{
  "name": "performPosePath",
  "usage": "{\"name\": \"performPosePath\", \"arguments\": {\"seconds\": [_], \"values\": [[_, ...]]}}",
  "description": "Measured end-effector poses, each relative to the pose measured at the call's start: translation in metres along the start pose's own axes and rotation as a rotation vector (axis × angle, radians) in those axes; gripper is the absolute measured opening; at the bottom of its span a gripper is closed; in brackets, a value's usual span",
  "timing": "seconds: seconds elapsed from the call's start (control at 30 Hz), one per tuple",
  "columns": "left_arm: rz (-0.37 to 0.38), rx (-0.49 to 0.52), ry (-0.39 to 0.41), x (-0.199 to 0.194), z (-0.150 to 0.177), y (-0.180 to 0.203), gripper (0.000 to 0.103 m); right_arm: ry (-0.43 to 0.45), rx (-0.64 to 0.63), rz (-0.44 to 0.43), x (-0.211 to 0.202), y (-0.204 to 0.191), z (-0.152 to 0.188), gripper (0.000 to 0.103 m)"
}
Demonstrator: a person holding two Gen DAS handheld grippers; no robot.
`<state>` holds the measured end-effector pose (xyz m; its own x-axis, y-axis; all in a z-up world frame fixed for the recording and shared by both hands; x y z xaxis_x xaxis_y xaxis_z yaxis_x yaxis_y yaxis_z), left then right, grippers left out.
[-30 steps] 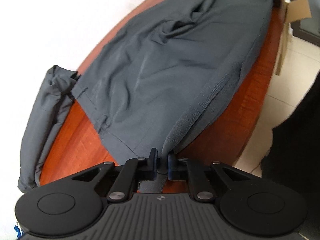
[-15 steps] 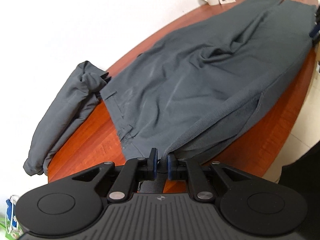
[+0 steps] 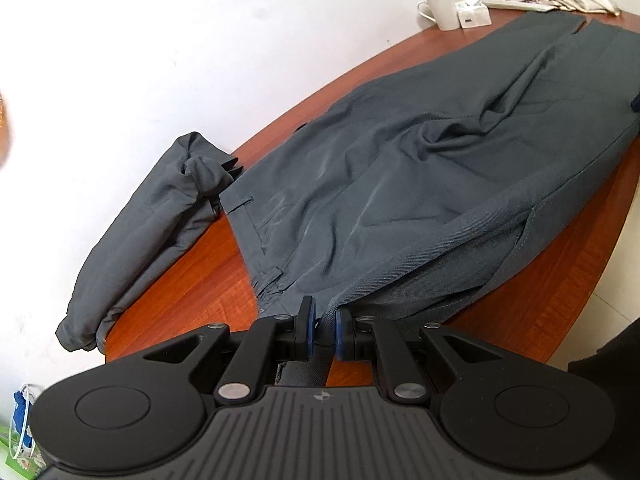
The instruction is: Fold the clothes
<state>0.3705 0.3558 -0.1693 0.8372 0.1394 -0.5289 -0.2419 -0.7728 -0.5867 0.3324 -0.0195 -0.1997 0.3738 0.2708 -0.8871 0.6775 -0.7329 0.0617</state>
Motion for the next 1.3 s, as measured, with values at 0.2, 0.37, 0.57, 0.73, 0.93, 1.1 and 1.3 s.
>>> {"name": "performPosePath", "arguments": {"seconds": [0.2, 0.37, 0.57, 0.73, 0.93, 1.1, 1.3], "values": [[-0.01, -0.023, 0.007, -0.005, -0.002, -0.003, 0.01, -0.041, 0.008, 0.059, 0.0, 0.016, 0.01, 0.028], [-0.019, -0.028, 0.002, -0.005, -0.002, -0.004, 0.01, -0.054, 0.019, 0.104, 0.001, 0.031, 0.019, 0.027], [-0.011, -0.031, -0.017, -0.006, 0.001, -0.003, 0.01, -0.048, 0.027, 0.137, -0.003, 0.043, 0.025, 0.009], [0.033, -0.051, -0.05, -0.014, 0.014, 0.001, 0.006, -0.016, 0.066, 0.119, -0.016, 0.039, 0.026, 0.003], [0.073, -0.065, -0.089, -0.027, 0.029, 0.007, 0.004, 0.016, 0.124, 0.103, -0.037, 0.034, 0.028, 0.002], [0.118, -0.091, -0.113, -0.047, 0.036, 0.009, 0.003, -0.004, 0.139, 0.089, -0.051, 0.023, 0.036, 0.002], [0.123, -0.145, -0.103, -0.06, 0.031, 0.003, 0.003, 0.032, 0.16, 0.14, -0.075, 0.019, 0.034, 0.002]]}}
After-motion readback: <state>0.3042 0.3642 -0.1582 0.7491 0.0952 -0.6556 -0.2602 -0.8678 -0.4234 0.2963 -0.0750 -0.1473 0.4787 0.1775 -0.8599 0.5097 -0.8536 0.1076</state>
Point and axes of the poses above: each gripper's, at about its wrist camera, not at the fingertips, and x roughly the way its jaws point, y to its right, z to its underside, the point moved 7 cm from there along x, roughly the way its jaws point, and after that the axes turned 13 degrees about -z, right-handed, at the moved point
